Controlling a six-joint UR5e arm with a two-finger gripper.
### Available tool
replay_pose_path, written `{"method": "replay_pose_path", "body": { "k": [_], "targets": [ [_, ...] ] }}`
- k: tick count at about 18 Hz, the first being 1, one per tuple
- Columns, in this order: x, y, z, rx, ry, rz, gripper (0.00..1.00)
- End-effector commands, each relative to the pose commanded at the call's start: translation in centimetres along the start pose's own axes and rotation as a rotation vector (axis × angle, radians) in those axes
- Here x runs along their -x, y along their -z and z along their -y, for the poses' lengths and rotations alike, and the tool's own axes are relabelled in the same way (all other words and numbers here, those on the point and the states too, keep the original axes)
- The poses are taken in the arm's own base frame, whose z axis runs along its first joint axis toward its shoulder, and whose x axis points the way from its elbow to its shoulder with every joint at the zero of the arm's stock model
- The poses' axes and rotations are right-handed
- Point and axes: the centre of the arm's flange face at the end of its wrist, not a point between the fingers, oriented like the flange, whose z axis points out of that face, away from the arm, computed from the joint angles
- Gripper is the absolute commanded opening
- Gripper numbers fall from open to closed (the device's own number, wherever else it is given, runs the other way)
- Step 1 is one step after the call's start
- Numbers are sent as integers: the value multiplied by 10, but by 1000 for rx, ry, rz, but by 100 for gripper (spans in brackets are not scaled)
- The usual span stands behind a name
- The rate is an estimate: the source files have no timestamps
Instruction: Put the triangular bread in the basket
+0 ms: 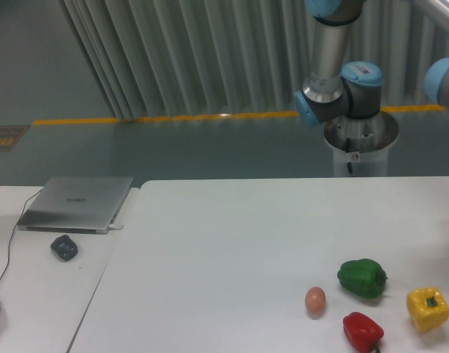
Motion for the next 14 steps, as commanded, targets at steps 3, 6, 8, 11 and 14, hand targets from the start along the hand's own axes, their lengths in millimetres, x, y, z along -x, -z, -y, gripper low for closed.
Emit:
{"method": "replay_pose_path", "body": {
  "k": [3,6,8,11,14],
  "targets": [
    [0,-15,-20,-20,-9,14,11],
    [0,-21,-30,-14,-5,22,36],
    [1,-21,-29,-14,-2,22,79],
    [4,-17,-28,-28,7,58,100],
    [5,-13,-25,-54,10,82,100]
  ]
}}
